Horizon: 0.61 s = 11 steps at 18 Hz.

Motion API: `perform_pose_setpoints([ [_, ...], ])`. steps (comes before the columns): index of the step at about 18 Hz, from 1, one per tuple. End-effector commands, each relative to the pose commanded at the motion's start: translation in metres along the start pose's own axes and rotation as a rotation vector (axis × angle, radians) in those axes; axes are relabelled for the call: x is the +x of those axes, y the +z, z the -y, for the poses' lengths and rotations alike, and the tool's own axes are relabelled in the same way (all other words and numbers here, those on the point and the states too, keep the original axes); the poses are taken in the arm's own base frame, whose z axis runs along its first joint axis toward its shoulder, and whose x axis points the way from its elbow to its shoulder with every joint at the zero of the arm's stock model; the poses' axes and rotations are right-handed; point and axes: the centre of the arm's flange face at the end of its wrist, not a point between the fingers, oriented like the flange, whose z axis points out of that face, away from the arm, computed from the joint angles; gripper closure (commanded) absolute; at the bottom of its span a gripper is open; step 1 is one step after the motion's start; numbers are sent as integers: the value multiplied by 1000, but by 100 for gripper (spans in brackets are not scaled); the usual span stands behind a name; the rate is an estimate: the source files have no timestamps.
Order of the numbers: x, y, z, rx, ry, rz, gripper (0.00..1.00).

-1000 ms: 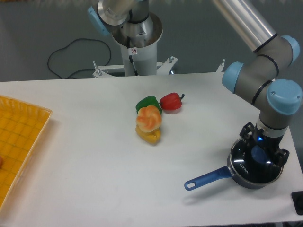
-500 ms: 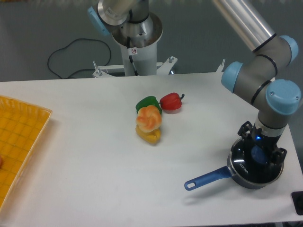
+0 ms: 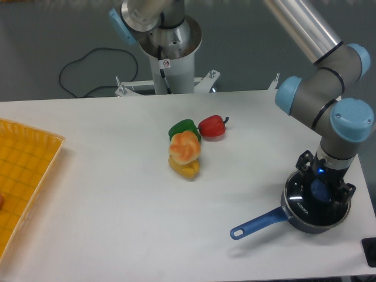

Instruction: Open the lid

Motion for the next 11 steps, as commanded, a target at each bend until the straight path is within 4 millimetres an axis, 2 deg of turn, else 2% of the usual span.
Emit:
perform_pose_setpoints([
  [5,0,-1,-1,1,-3,2,29],
  [11,0,-2,-2,1,-6,2,33],
])
